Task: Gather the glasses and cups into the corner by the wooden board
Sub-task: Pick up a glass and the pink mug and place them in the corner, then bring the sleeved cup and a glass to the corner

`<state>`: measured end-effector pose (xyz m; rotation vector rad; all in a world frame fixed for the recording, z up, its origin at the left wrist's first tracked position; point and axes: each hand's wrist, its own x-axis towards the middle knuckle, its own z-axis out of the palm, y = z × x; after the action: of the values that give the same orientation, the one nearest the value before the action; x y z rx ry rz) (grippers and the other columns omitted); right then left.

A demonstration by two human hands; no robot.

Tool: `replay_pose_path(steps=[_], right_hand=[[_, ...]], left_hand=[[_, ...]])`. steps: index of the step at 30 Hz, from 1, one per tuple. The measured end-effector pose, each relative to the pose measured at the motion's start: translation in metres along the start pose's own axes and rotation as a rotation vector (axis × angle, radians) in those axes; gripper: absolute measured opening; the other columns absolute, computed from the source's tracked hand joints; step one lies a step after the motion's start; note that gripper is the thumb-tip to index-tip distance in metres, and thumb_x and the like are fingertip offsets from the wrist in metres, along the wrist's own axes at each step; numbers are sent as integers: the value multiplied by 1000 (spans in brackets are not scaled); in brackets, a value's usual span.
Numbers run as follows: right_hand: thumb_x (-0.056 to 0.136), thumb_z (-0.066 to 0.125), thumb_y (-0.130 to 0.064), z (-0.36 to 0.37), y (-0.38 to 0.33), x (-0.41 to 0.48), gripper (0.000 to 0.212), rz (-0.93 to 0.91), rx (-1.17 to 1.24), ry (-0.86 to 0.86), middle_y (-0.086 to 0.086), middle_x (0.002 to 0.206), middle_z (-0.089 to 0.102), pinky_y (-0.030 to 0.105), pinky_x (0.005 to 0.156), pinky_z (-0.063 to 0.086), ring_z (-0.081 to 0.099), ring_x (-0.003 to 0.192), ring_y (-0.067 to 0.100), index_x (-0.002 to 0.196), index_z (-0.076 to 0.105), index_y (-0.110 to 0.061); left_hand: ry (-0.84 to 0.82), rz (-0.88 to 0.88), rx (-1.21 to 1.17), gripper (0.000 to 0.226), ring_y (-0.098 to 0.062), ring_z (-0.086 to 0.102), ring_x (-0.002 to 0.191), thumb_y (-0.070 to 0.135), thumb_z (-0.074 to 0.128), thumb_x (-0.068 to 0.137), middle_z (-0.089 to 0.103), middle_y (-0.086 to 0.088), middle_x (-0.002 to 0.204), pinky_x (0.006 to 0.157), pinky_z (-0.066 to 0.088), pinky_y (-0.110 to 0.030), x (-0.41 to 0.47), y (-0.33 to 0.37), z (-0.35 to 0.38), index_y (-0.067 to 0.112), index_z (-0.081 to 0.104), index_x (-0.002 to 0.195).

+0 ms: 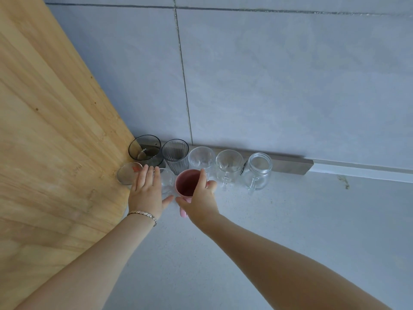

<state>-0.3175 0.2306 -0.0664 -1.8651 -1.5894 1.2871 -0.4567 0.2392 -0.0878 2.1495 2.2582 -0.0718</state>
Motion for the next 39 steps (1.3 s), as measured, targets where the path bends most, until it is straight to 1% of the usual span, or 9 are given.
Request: replay_pose_path(steps=[3,5,7,9,15,22,29,34,39], right_hand=[[80,69,-24,-21,14,-14,93,30,-39,-82,14,137,34,34,91,45,51,120,31,148,6,-15],[85,64,-24,-42,33,-29,74,70,-116,-182,13,135,44,31,87,47,54,116,27,144,21,-12],[87,60,-28,-68,56,-47,63,131,-199,-272,9,137,46,30,91,46,55,117,24,141,32,-14],[89,56,-28,-99,81,-69,49,167,-329,-318,5,137,50,29,97,43,53,121,21,134,44,-15],[89,49,-24,-210,183,-155,38,346,-628,-275,8,128,59,34,91,46,57,117,25,124,55,-9],[93,46,-27,-348,319,-315,39,564,-419,-12,2,138,49,30,102,38,45,128,19,131,48,-16],[95,44,-25,-442,455,-509,39,770,-294,209,6,138,48,29,97,40,47,127,25,132,48,-12],[91,48,-23,-476,541,-630,35,936,-178,389,6,133,50,26,79,38,54,111,26,125,52,-16],[90,51,-23,-503,600,-707,36,1029,-53,583,4,132,54,27,93,42,51,122,22,125,52,-17]], left_hand=[[-105,-13,44,87,-27,6,148,45,60,84,8,-12,159,121,7,-43,-14,12,-17,9,14,148],[-93,-25,0,76,-32,28,141,38,65,81,28,-16,152,116,21,-48,-30,24,-27,9,31,142],[-7,28,-60,46,-34,57,113,32,68,79,60,-15,120,94,44,-48,-47,42,-39,10,57,118],[-13,112,-104,14,-31,64,89,24,63,82,60,-7,86,74,48,-39,-63,67,-54,12,61,88],[-373,552,-101,31,-16,55,116,30,45,91,57,7,125,99,44,-29,-107,201,-78,22,55,120],[-590,776,-155,19,-18,58,100,27,49,89,57,4,104,94,46,-30,-192,417,-82,21,58,105],[-618,968,-180,25,-19,56,92,23,50,88,58,2,103,91,47,-29,-340,626,-79,16,61,109],[-587,1140,-75,27,-22,60,110,26,50,88,64,-2,120,96,48,-30,-439,740,-81,18,61,111],[-563,1243,-15,27,-22,61,107,29,48,89,66,0,117,93,50,-31,-501,816,-85,20,60,111]])
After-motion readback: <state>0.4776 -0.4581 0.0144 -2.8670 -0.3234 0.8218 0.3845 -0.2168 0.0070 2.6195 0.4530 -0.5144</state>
